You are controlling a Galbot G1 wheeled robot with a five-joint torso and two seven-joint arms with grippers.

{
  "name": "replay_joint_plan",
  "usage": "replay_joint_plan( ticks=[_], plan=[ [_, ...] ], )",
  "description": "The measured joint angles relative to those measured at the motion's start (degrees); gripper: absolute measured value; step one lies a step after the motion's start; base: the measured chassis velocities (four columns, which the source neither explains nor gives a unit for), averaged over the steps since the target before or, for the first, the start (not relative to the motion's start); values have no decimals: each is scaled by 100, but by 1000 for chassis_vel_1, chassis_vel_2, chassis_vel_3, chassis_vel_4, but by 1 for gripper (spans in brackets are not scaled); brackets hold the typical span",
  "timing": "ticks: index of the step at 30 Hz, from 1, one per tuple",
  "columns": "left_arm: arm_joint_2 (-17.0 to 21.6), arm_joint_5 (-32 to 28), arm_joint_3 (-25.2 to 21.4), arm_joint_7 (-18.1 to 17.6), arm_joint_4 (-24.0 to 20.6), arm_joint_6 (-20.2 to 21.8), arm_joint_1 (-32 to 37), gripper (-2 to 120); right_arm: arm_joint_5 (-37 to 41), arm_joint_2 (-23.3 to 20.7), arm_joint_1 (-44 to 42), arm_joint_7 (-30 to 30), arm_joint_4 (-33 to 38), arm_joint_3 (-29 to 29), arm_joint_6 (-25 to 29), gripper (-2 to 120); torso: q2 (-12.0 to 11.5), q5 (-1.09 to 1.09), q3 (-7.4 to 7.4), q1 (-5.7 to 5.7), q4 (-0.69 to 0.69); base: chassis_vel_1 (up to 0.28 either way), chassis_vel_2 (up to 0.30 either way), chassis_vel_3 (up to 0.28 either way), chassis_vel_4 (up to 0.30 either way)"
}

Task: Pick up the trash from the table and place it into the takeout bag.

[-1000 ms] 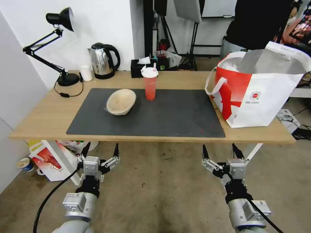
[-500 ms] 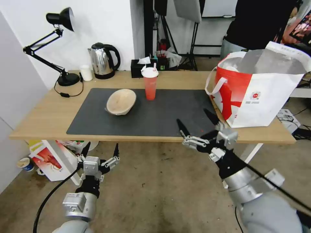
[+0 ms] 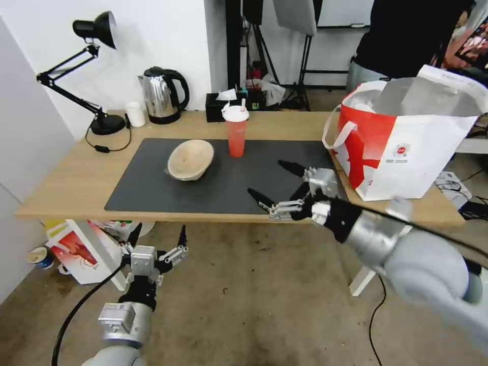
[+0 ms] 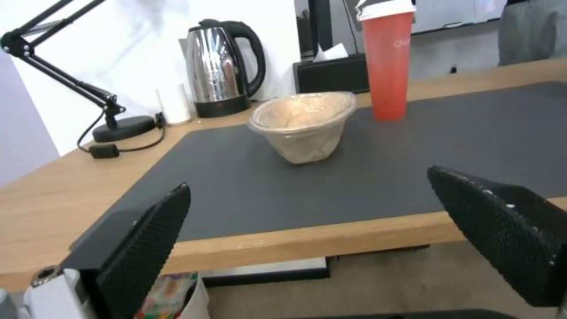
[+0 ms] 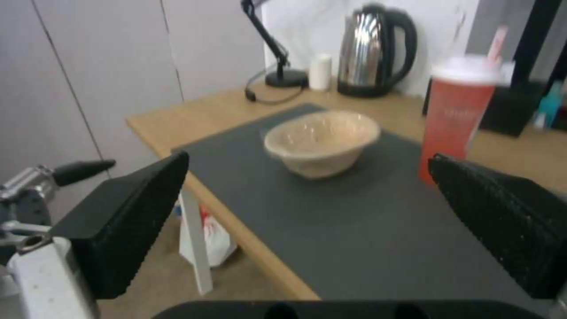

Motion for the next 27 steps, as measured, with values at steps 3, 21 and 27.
replay_joint_plan(
  ticks=[3, 21, 27],
  plan=[
    [0, 0, -1, 0, 0, 0, 0, 100, 44, 130, 234, 46, -124, -158, -103, 100, -1, 1, 0, 1, 1, 0, 0, 0, 0],
    [0, 0, -1, 0, 0, 0, 0, 100, 475, 1210, 2268, 584, -1531, -1278, -324, 100, 0, -2, 0, 1, 1, 0, 0, 0, 0],
    [0, 0, 0, 0, 0, 0, -1, 100, 518, 1394, 2526, 603, -1831, -1437, -325, 100, 0, -1, 0, 1, 2, 0, 0, 0, 0]
  ],
)
